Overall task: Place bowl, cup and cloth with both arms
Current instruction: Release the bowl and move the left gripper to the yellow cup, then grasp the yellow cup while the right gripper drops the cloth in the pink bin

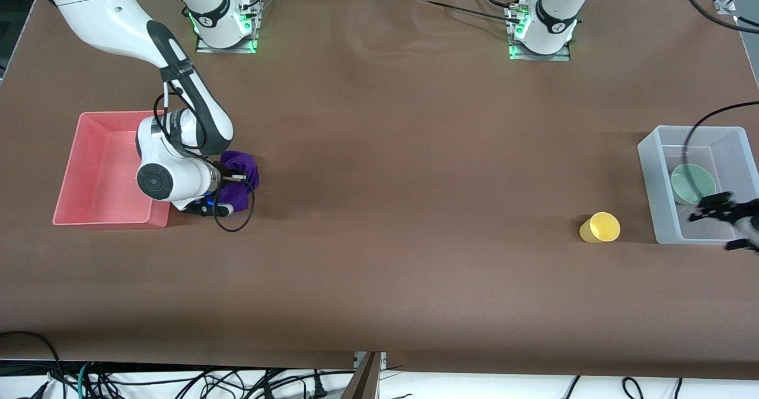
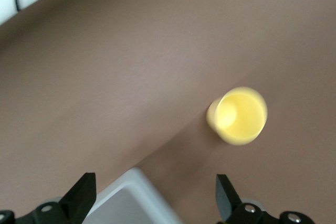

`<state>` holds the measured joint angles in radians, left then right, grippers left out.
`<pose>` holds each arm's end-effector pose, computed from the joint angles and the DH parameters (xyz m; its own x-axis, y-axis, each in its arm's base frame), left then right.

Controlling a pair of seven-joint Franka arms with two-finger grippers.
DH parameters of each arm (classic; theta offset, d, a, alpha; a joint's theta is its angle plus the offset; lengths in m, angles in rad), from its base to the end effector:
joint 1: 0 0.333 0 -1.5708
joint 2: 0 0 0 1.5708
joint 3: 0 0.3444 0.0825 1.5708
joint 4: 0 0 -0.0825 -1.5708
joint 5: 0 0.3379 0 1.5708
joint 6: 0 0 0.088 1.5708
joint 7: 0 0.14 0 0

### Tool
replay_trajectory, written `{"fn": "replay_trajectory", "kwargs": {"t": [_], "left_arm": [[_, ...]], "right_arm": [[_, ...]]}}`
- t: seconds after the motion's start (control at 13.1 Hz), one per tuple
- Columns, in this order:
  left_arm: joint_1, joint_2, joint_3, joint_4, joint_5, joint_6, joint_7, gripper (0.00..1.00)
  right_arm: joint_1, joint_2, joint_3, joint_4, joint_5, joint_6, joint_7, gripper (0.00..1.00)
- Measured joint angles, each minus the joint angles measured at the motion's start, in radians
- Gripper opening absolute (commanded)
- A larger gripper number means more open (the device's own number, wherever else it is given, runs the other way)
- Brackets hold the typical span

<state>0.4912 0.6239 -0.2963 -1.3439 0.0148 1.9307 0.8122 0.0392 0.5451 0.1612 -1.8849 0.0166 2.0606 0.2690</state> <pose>0.6699 0.1798 0.3802 0.8404 -0.5320 0.1036 -0.5415 -0.8322 0.1189 0.5537 0.1099 0.2241 0.9265 -0.0813 -0.3674 -0.0860 -0.9963 0.0037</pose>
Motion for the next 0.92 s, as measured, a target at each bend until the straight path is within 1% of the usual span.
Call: {"fn": "replay_trajectory", "kwargs": {"t": [0.08,0.23,0.31,0.46,0.53,0.69,0.76,0.84,0.92], "left_arm": [[-0.040,0.017,0.000,-0.006,0.000,-0.010,-0.131,1.00],[-0.086,0.073,0.002,-0.017,0.000,-0.012,-0.359,1.00],[-0.099,0.102,0.002,-0.017,0.000,-0.011,-0.432,1.00],[-0.110,0.139,0.005,-0.022,0.000,-0.012,-0.494,1.00],[-0.109,0.148,0.010,-0.028,0.000,-0.013,-0.497,1.00],[-0.101,0.154,0.017,-0.045,0.000,-0.015,-0.479,0.99],[-0.098,0.154,0.019,-0.048,0.000,-0.017,-0.450,0.78],[-0.096,0.155,0.024,-0.049,0.000,-0.019,-0.428,0.40],[-0.096,0.158,0.030,-0.051,0.000,-0.019,-0.410,0.12]], "right_arm": [[0.000,0.000,0.000,0.000,0.000,0.000,0.000,0.00],[0.000,-0.001,0.000,0.000,0.000,-0.005,0.000,0.00],[0.000,-0.002,0.000,0.002,0.000,-0.006,-0.002,0.00],[0.000,-0.008,0.000,0.023,-0.001,-0.033,-0.015,0.00],[0.000,-0.014,0.000,0.059,-0.002,-0.095,-0.031,0.00],[-0.004,-0.029,-0.008,0.182,-0.004,-0.293,-0.083,0.00],[-0.006,-0.039,-0.022,0.254,-0.008,-0.404,-0.125,0.00],[-0.008,-0.048,-0.052,0.322,-0.012,-0.505,-0.182,0.00],[-0.010,-0.056,-0.095,0.383,-0.013,-0.607,-0.256,0.00]]}}
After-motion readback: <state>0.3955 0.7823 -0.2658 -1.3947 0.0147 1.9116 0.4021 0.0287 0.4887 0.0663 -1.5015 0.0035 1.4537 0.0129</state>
